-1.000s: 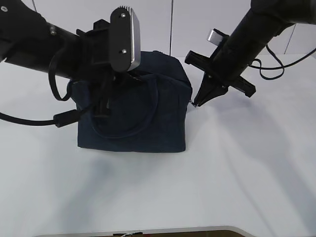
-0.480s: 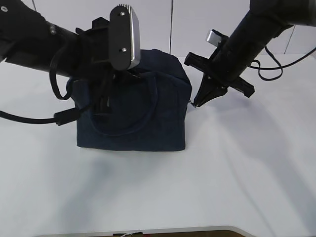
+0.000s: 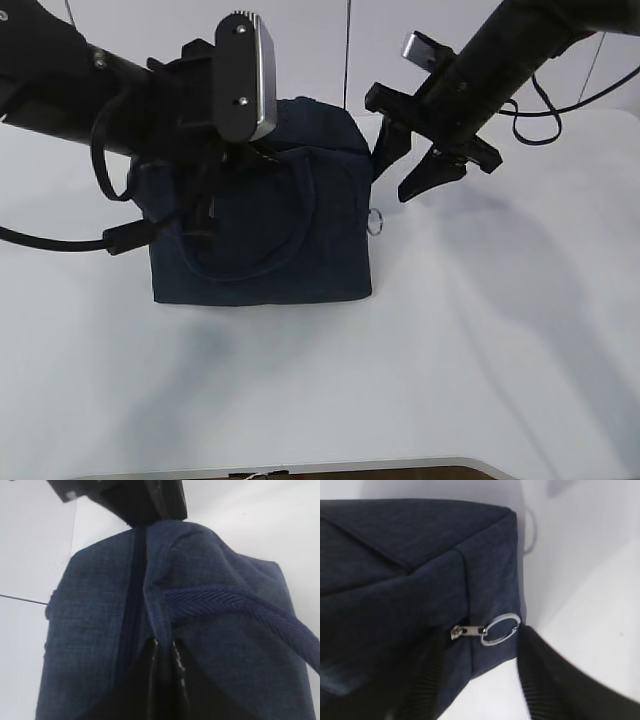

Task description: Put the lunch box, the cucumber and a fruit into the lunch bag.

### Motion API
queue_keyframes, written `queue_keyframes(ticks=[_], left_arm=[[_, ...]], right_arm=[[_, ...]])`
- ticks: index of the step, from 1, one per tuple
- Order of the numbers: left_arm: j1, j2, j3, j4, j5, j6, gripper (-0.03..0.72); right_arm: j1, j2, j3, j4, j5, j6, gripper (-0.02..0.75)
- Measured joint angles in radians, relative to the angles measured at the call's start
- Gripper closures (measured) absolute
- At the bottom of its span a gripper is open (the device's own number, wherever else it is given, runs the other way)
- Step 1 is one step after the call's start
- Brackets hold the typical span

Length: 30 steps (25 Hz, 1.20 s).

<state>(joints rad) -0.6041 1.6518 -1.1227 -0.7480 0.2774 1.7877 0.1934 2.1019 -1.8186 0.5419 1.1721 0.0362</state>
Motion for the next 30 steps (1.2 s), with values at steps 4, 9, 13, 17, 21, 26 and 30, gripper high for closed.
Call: queue_keyframes(ticks=[4,9,13,17,21,26,30], left_arm=[[0.002,0.000,0.000,0.000,0.002,0.000,0.694],[0.002,0.000,0.000,0.000,0.005,0.000,0.692],[0.002,0.000,0.000,0.000,0.024,0.000,0.659],[0.002,0.000,0.000,0.000,0.035,0.000,0.545],[0.002,0.000,0.000,-0.008,0.043,0.000,0.368],[0.002,-0.019,0.000,-0.035,0.048,-0.002,0.225],[0.002,-0.073,0.000,-0.097,0.048,-0.002,0.210]], right_arm=[[0.000,0.002,-0.027,0.000,0.042,-0.029,0.252],[0.000,0.006,-0.100,-0.071,0.049,-0.125,0.230],[0.000,-0.001,-0.123,-0.104,0.050,-0.192,0.227],[0.000,-0.049,-0.124,-0.168,0.052,-0.210,0.227],[0.000,-0.105,-0.125,-0.211,0.058,-0.218,0.227],[0.000,-0.142,-0.125,-0.217,0.067,-0.227,0.227],[0.000,-0.165,-0.125,-0.218,0.070,-0.229,0.227]])
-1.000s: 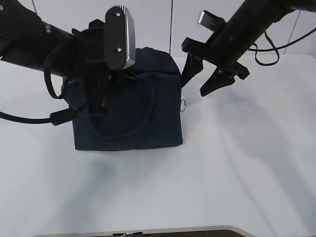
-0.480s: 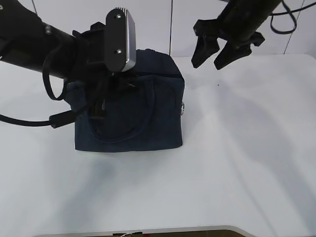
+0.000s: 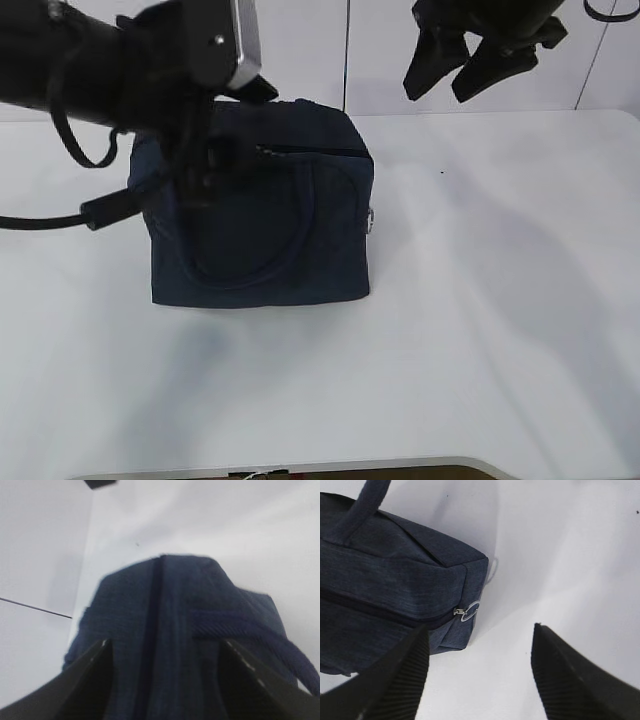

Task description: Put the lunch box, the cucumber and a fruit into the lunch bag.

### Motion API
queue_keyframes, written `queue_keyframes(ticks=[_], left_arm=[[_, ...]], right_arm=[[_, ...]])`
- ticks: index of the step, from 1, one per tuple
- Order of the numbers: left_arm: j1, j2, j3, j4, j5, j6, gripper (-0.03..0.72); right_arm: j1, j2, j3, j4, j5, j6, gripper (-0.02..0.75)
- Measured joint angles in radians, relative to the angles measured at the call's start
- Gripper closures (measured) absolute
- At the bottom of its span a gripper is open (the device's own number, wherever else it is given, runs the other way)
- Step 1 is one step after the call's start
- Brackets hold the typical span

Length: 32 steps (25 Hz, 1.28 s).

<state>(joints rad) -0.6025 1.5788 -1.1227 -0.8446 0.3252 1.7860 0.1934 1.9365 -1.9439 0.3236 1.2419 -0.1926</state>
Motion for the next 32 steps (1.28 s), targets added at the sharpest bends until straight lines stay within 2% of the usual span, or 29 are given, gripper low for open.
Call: queue_keyframes(ticks=[3,5,8,12,16,21,23,26,32], left_arm=[[0.000,-0.044,0.000,-0.054,0.000,-0.031,0.208],[0.000,-0.073,0.000,-0.068,0.000,-0.096,0.208],[0.006,-0.120,0.000,-0.075,0.010,-0.229,0.208],[0.051,-0.164,0.000,-0.075,0.062,-0.482,0.208],[0.153,-0.188,0.000,-0.075,0.209,-0.681,0.208],[0.337,-0.193,0.000,-0.047,0.532,-0.759,0.208],[0.401,-0.193,0.000,-0.011,0.626,-0.763,0.208],[0.467,-0.206,0.000,0.117,0.710,-0.773,0.208],[0.483,-0.262,0.000,0.456,0.737,-0.902,0.208]], right_arm=[[0.000,-0.019,0.000,0.000,0.003,-0.005,0.227],[0.000,-0.036,0.000,0.000,0.003,-0.020,0.227],[0.000,-0.073,0.000,-0.001,0.003,-0.029,0.227],[0.000,-0.128,0.000,-0.001,0.007,-0.046,0.227],[0.000,-0.197,0.000,-0.001,0.010,-0.060,0.227],[0.000,-0.272,0.000,-0.001,0.013,-0.068,0.227],[0.000,-0.295,0.000,-0.001,0.015,-0.068,0.227],[0.000,-0.324,0.000,0.001,0.015,-0.070,0.227],[0.000,-0.408,0.067,0.007,0.017,-0.070,0.227]])
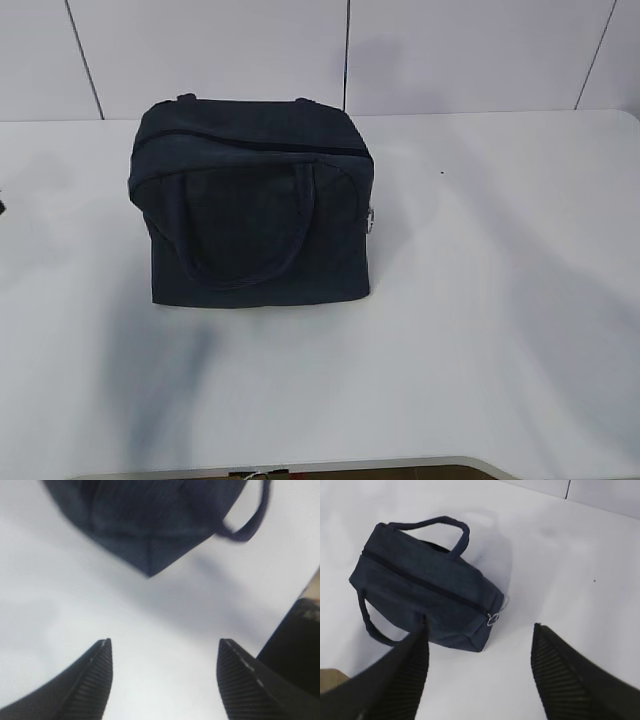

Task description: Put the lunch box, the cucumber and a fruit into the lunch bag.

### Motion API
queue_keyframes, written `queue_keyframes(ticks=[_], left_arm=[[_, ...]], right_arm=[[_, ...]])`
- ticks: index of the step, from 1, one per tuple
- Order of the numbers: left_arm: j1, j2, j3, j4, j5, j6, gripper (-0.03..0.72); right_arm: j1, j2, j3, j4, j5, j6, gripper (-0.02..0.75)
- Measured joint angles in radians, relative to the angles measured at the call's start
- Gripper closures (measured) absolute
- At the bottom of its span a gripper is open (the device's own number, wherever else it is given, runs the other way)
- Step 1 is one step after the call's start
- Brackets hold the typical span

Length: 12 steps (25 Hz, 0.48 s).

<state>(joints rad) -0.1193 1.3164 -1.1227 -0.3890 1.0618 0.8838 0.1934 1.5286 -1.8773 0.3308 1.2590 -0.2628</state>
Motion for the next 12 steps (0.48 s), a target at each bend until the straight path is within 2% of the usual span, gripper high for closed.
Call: queue_keyframes(ticks=[9,12], left_arm=[[0.000,-0.119,0.000,0.178,0.013,-0.174,0.208],[0.000,-0.164,0.000,0.207,0.027,-0.207,0.208]], right_arm=[[0.000,-0.214,0.261,-0.024,0.000,-0.008,0.227],[0.000,-0.295,0.325,-0.045,0.001,-0.008,0.227]])
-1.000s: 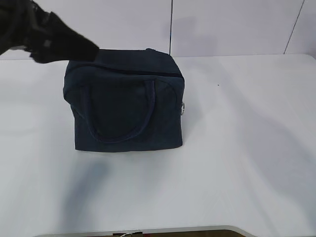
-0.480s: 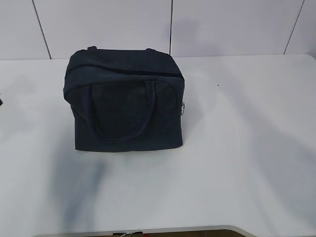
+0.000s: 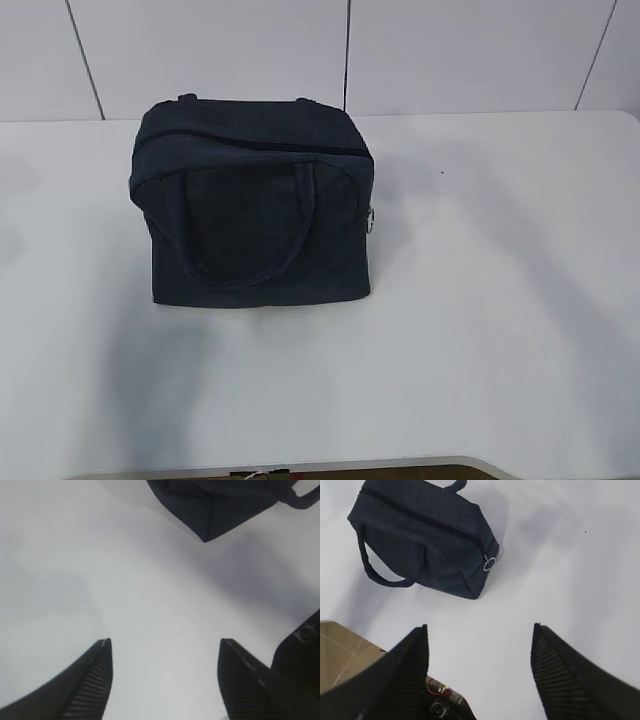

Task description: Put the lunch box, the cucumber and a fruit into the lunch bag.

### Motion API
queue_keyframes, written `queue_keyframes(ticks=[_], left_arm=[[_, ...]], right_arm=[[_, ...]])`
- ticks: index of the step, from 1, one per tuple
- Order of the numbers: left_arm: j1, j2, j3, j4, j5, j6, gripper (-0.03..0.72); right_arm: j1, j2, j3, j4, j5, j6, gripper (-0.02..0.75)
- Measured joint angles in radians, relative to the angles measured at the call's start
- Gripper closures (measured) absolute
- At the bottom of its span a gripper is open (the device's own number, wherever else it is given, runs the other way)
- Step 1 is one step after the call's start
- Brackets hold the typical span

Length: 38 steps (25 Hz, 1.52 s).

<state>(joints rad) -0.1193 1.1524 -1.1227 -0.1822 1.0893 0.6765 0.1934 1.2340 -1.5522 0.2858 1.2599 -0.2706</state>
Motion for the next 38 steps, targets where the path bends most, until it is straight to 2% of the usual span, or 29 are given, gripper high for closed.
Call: queue_keyframes(ticks=[10,16,25,30,38], left_arm=[[0.000,-0.126,0.014,0.027,0.135,-0.110,0.208],[0.000,-0.253,0.176,0.074,0.140,-0.173,0.208],[0.000,-0.628,0.342,0.097,0.130,-0.302,0.208],[0.000,-0.790,0.375,0.064,0.128,-0.361,0.214],[0.000,-0.879,0.466,-0.055,0.116,-0.390,0.222]], right_arm=[[0.000,-0.229,0.245,-0.032,0.000,0.000,0.227],[0.000,-0.359,0.340,-0.053,0.001,0.000,0.227],[0.000,-0.523,0.459,-0.053,0.004,0.008,0.227],[0.000,-0.645,0.584,-0.053,-0.030,0.012,0.227],[0.000,-0.797,0.735,-0.053,-0.065,0.014,0.227]])
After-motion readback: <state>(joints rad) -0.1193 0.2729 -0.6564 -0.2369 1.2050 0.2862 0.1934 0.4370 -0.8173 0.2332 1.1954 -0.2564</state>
